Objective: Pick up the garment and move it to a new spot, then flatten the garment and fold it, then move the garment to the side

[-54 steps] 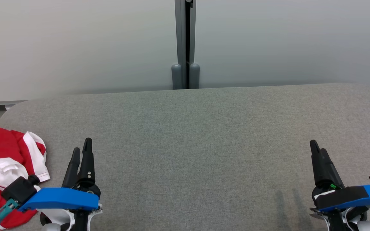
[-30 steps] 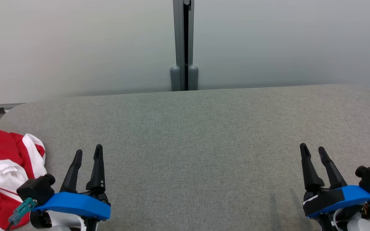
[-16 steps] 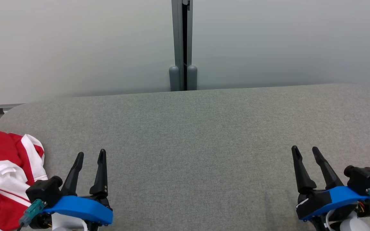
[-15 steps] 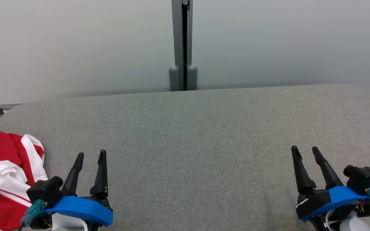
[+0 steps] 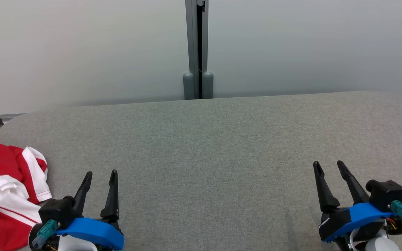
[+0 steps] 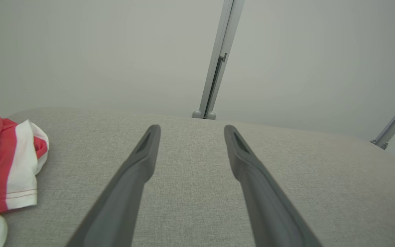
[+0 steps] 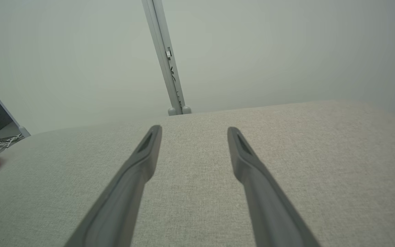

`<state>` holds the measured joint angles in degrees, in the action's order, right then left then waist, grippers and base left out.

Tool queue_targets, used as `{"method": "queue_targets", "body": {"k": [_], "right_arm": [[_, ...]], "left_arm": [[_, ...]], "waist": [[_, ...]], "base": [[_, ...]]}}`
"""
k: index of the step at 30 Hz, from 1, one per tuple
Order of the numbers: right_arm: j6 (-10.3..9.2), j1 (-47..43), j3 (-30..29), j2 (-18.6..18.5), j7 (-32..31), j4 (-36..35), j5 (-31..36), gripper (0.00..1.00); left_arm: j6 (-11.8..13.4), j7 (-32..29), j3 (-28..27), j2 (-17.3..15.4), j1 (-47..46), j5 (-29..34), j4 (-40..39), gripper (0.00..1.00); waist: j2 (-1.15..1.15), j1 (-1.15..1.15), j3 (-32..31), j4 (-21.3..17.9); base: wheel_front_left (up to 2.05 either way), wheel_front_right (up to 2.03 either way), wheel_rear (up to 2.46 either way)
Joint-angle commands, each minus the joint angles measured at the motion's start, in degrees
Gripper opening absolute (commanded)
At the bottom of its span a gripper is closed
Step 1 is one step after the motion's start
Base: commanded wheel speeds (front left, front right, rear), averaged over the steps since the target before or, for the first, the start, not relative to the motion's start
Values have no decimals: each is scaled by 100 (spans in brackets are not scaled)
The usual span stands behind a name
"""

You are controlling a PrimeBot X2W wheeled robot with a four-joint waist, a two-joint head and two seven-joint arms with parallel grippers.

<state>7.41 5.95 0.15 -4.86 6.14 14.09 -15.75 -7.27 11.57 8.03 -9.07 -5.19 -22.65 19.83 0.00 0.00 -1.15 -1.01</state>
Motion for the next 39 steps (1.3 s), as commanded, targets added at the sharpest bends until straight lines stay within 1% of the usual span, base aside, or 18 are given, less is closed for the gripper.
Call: {"method": "queue_targets", "body": {"k": [1,15,28,31,39], "right_arm": [[12,86,-15,18,-13,-19,133,100],[8,29,-44,96,38,15,708,100],[9,25,-44,130,133,72,1155,100],[9,24,-52,135,162,97,1216,100],[9,29,-79,149,188,126,1083,100]], "left_arm": [[27,52,-1,-33,-126,115,16,100],[73,215,4,-36,-197,540,415,100],[121,343,18,-36,-239,905,603,100],[119,371,25,-26,-239,945,641,100],[127,369,-9,-3,-259,845,713,100]], "waist": [[0,0,1,-3],[0,0,-5,-28],[0,0,-26,-50],[0,0,-30,-53],[0,0,-27,-49]], "base": [[0,0,0],[0,0,0],[0,0,0],[0,0,0],[0,0,0]]}}
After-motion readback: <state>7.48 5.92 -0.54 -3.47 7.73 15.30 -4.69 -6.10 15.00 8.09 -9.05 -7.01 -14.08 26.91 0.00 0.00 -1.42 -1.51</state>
